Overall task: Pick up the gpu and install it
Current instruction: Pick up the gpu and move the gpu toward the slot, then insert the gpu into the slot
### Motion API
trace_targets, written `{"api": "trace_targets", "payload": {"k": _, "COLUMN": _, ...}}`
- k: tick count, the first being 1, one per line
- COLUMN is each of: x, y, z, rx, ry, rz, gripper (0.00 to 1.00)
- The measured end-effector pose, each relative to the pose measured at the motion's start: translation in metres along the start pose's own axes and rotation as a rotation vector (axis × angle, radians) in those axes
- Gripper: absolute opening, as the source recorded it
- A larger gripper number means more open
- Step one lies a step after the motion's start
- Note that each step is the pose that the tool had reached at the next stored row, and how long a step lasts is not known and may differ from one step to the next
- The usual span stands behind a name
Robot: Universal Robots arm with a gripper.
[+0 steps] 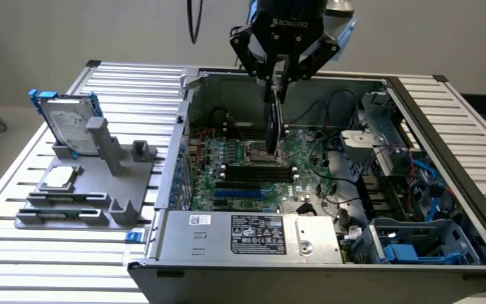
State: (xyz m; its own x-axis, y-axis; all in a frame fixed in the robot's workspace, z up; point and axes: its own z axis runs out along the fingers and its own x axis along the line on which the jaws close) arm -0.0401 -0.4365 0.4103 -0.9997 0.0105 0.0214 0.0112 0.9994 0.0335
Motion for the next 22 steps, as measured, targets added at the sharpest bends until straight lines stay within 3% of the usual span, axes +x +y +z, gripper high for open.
{"api": "trace_targets", "payload": {"k": 2, "x": -0.0022, "y": 0.0, "z": 0.0009, "rx": 0.002, "ry": 0.0093, "rz": 0.0, "gripper": 0.26}}
{"api": "trace_targets", "payload": {"k": 19, "x": -0.0023, "y": 0.0002, "z": 0.0013, "rx": 0.002, "ry": 0.0095, "rz": 0.001, "gripper": 0.26}}
{"api": "trace_targets", "payload": {"k": 22, "x": -0.0017, "y": 0.0, "z": 0.004, "rx": 0.0018, "ry": 0.0107, "rz": -0.037, "gripper": 0.26}}
